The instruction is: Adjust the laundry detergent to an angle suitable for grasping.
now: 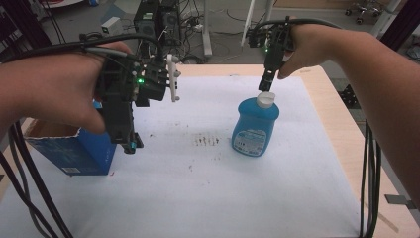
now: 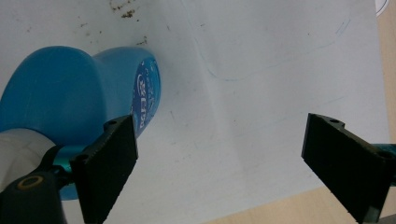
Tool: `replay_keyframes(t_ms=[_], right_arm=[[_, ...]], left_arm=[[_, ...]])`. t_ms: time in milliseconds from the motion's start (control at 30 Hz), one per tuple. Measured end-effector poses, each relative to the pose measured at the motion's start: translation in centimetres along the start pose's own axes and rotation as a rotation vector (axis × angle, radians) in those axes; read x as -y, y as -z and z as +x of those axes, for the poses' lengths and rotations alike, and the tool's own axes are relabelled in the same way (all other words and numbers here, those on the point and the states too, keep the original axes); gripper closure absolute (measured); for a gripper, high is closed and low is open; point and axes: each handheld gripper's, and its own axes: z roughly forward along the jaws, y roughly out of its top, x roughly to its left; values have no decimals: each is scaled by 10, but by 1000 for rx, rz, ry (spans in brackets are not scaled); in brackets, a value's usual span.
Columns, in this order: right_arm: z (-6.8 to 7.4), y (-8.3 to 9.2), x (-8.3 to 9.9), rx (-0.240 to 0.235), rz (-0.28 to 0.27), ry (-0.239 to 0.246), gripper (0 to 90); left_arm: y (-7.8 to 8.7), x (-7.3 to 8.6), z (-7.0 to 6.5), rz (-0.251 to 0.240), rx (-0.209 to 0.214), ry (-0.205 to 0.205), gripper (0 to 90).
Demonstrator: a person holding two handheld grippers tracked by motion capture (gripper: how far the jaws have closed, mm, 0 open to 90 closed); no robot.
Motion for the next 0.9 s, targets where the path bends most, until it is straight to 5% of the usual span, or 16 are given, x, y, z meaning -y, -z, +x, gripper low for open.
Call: replay_keyframes(t_ms=[900], right_arm=[[-2,-1,2,3,-15,-1,100]], left_arm=[[-4,-3,-2,12,5,12,138]])
